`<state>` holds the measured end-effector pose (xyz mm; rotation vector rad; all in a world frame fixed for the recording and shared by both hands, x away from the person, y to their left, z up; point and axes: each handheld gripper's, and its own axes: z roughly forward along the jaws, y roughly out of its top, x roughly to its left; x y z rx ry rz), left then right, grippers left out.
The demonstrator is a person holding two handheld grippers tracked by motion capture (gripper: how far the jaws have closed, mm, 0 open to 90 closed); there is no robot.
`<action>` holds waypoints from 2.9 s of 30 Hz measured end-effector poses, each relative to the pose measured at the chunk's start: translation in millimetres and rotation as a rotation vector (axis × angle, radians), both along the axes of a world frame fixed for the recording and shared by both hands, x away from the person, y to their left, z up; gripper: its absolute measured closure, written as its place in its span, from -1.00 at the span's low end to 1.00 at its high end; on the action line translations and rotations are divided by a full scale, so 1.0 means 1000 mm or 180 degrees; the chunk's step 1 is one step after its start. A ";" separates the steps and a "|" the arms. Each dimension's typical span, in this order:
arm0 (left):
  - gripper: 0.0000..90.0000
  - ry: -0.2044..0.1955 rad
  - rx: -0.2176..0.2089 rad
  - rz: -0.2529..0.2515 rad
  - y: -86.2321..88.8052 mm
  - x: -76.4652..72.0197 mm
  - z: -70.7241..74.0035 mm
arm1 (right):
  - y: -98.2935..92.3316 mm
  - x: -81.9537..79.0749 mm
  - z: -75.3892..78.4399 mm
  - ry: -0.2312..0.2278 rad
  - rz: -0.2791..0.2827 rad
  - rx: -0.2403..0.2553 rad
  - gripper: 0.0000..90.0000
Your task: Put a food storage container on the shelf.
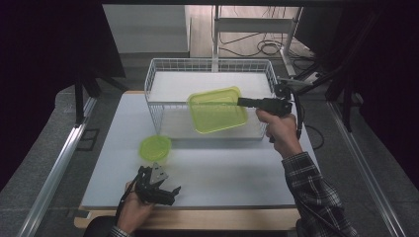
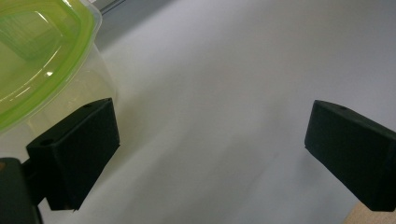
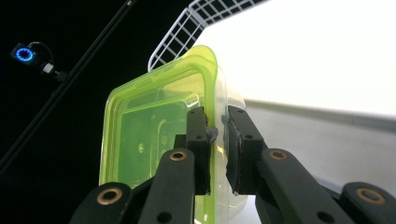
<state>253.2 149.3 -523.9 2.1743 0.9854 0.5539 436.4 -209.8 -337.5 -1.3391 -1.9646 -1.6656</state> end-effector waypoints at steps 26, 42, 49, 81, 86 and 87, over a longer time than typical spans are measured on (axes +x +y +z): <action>-0.93 -0.0020 0.0025 -0.0016 0.001 0.000 0.000 | 0.027 0.048 0.025 -0.0126 -0.0654 -0.0136 0.77; -0.93 -0.0019 0.0030 -0.0025 0.000 0.000 -0.001 | 0.039 0.061 0.017 -0.0272 -0.0828 -0.0465 0.70; -0.93 -0.0014 0.0043 -0.0030 0.000 0.000 -0.001 | 0.044 0.065 0.015 -0.0375 -0.0900 -0.0737 0.55; -0.89 -0.0028 -0.0063 0.0044 0.007 0.002 0.001 | 0.045 0.033 0.029 -0.1004 -0.0498 -0.1246 -0.38; -0.85 0.0000 -0.0185 0.0032 0.010 0.003 0.001 | 0.045 0.024 0.028 -0.1082 -0.0431 -0.1258 -0.47; -0.84 0.0013 -0.0208 0.0022 0.011 0.004 0.001 | 0.045 0.022 0.028 -0.1095 -0.0420 -0.1269 -0.49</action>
